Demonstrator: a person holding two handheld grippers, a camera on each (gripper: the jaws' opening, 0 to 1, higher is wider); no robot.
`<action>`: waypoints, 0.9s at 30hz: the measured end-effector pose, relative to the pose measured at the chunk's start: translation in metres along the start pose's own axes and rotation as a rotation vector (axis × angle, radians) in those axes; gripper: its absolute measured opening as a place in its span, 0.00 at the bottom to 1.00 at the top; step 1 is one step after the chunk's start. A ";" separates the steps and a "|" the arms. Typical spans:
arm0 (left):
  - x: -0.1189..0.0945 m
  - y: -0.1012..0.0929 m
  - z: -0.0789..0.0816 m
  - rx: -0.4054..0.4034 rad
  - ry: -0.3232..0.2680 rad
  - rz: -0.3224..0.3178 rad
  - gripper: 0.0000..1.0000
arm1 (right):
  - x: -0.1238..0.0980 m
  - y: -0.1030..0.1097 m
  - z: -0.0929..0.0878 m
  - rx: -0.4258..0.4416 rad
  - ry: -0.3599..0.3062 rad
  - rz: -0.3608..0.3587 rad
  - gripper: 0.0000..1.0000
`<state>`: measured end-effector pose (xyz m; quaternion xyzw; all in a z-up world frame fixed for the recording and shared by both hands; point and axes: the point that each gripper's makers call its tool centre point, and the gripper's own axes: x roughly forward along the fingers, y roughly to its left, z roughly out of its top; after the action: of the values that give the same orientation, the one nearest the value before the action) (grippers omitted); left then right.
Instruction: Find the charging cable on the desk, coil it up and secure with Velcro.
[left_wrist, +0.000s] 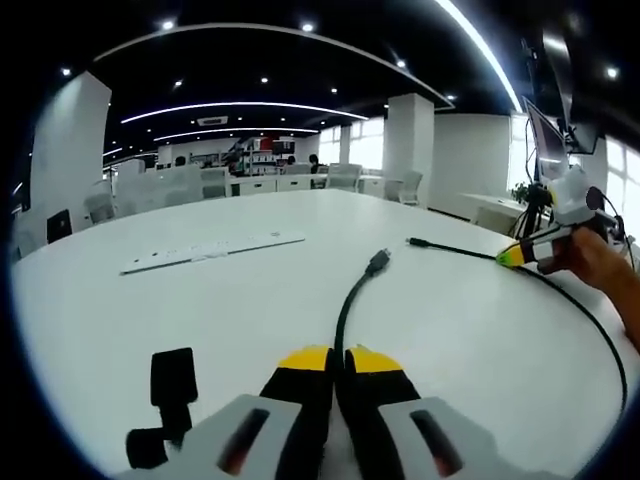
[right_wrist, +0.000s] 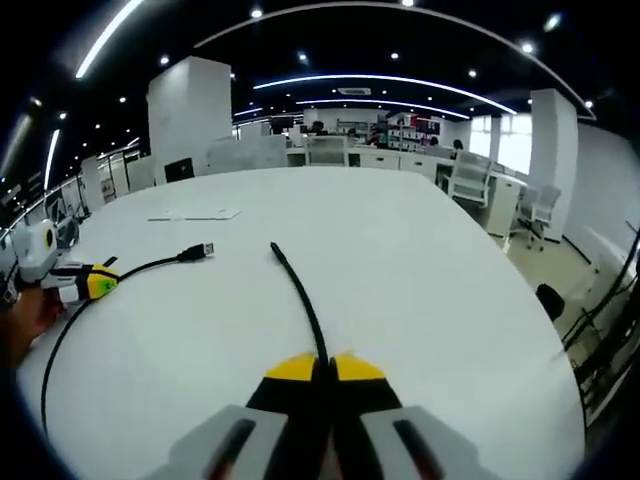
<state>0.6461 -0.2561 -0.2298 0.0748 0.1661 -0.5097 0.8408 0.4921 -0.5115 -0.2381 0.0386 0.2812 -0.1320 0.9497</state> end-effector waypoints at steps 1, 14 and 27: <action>0.000 0.000 0.000 0.000 0.000 -0.001 0.06 | 0.000 0.000 0.000 -0.003 0.000 0.000 0.06; -0.003 -0.006 -0.001 0.019 0.004 -0.015 0.05 | 0.000 -0.001 0.000 -0.019 0.005 -0.010 0.04; -0.004 -0.007 -0.001 0.008 0.013 -0.024 0.04 | -0.002 0.001 -0.002 -0.010 0.009 -0.020 0.04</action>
<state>0.6386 -0.2559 -0.2291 0.0794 0.1704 -0.5200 0.8332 0.4900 -0.5100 -0.2383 0.0318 0.2867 -0.1401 0.9472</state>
